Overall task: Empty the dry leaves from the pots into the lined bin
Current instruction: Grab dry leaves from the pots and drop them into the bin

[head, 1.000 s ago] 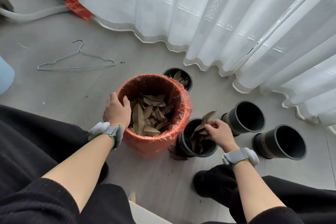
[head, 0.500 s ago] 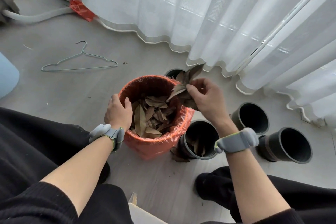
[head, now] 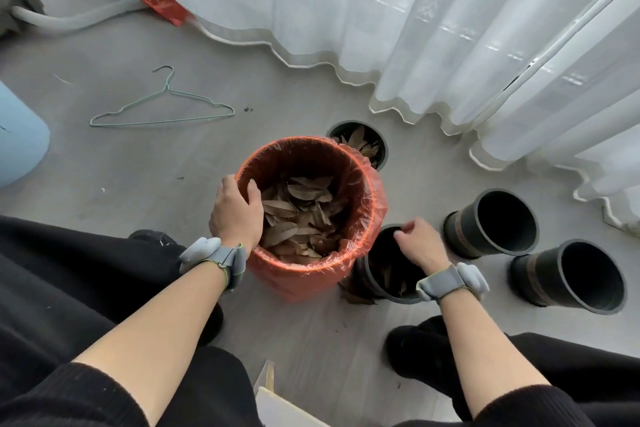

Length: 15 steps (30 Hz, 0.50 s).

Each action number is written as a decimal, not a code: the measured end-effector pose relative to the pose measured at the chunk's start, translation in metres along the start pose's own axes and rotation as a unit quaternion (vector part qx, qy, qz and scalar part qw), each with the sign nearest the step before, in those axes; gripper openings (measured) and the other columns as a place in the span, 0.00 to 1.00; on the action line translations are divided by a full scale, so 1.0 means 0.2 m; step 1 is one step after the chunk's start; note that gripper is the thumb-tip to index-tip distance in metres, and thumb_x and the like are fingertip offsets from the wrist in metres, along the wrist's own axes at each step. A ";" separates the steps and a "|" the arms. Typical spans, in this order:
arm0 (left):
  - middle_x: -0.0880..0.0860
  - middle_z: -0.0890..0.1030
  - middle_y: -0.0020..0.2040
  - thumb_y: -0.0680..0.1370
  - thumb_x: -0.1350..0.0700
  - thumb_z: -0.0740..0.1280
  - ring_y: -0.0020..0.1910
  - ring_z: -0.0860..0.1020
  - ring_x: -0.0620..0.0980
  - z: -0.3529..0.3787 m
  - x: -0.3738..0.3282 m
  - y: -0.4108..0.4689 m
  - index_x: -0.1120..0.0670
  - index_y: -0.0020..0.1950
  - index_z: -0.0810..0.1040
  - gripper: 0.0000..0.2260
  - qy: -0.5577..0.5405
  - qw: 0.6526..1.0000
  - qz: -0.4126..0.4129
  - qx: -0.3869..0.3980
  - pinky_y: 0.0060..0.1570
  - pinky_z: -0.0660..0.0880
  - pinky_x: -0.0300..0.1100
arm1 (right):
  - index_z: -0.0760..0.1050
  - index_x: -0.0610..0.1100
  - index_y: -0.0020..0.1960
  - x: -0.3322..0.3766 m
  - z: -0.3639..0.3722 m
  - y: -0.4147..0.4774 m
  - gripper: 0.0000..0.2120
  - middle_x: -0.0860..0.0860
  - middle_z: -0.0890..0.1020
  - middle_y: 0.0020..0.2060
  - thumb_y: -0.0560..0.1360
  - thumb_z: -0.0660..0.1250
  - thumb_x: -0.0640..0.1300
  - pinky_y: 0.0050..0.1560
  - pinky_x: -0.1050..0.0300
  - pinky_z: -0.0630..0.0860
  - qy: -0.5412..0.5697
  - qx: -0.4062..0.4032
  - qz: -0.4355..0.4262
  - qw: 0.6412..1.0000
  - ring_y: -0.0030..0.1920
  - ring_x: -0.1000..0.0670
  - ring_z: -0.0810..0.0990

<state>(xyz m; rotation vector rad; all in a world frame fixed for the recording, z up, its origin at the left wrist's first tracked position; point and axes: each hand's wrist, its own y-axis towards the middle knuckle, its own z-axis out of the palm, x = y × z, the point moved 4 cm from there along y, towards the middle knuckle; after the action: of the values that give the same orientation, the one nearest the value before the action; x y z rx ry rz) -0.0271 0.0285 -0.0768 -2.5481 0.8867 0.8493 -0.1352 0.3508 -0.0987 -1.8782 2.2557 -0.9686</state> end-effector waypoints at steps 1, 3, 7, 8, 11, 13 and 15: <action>0.58 0.77 0.55 0.82 0.45 0.55 0.50 0.76 0.62 0.00 -0.01 0.00 0.56 0.60 0.68 0.16 -0.001 1.000 0.001 0.000 0.43 0.68 0.48 | 0.74 0.41 0.56 -0.05 0.06 0.01 0.14 0.42 0.80 0.54 0.74 0.65 0.47 0.57 0.52 0.73 -0.034 0.040 0.020 0.998 0.59 0.40 0.78; 0.57 0.77 0.55 0.82 0.44 0.55 0.49 0.76 0.60 0.01 -0.02 0.00 0.55 0.60 0.68 0.16 -0.004 1.000 0.005 0.003 0.43 0.68 0.47 | 0.67 0.39 0.67 -0.11 0.19 0.03 0.27 0.38 0.73 0.64 0.74 0.68 0.52 0.62 0.49 0.71 -0.096 0.084 0.060 0.990 0.65 0.38 0.73; 0.55 0.77 0.54 0.82 0.45 0.55 0.48 0.76 0.57 0.02 -0.02 0.00 0.55 0.59 0.69 0.15 -0.006 1.000 0.003 0.000 0.42 0.67 0.46 | 0.57 0.40 0.75 -0.16 0.42 0.04 0.35 0.38 0.64 0.69 0.75 0.68 0.51 0.69 0.47 0.66 -0.211 0.096 0.087 0.969 0.68 0.37 0.68; 0.54 0.78 0.53 0.82 0.45 0.56 0.48 0.76 0.55 0.02 -0.02 0.00 0.55 0.59 0.69 0.15 -0.002 1.000 0.003 -0.002 0.42 0.66 0.45 | 0.57 0.39 0.75 -0.16 0.47 0.04 0.32 0.38 0.63 0.70 0.77 0.66 0.49 0.68 0.47 0.66 -0.225 0.103 0.082 0.965 0.68 0.37 0.68; 0.53 0.78 0.53 0.82 0.45 0.56 0.46 0.74 0.52 0.01 0.01 0.01 0.55 0.60 0.69 0.15 0.001 1.000 0.003 -0.006 0.41 0.66 0.43 | 0.57 0.38 0.75 -0.17 0.54 0.07 0.27 0.37 0.65 0.69 0.79 0.61 0.43 0.66 0.49 0.68 -0.237 0.127 0.059 0.961 0.67 0.37 0.70; 0.53 0.78 0.52 0.82 0.45 0.56 0.45 0.73 0.49 0.01 0.01 0.01 0.54 0.60 0.70 0.15 0.000 1.000 0.003 -0.005 0.41 0.66 0.43 | 0.59 0.37 0.74 -0.18 0.54 0.10 0.25 0.37 0.68 0.67 0.79 0.60 0.40 0.63 0.49 0.72 -0.239 0.134 0.041 0.961 0.66 0.37 0.72; 0.52 0.78 0.52 0.82 0.45 0.56 0.45 0.73 0.50 0.01 0.01 0.02 0.54 0.60 0.70 0.15 0.000 1.000 0.002 -0.008 0.41 0.66 0.43 | 0.65 0.36 0.70 -0.19 0.52 0.13 0.22 0.38 0.73 0.63 0.77 0.62 0.39 0.59 0.49 0.76 -0.228 0.128 0.030 0.965 0.62 0.38 0.77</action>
<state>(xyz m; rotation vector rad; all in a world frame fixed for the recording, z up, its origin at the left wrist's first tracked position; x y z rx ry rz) -0.0284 0.0248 -0.0800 -2.5604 0.8902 0.8598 -0.1036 0.3422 -0.2078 -1.6980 1.8152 -0.6868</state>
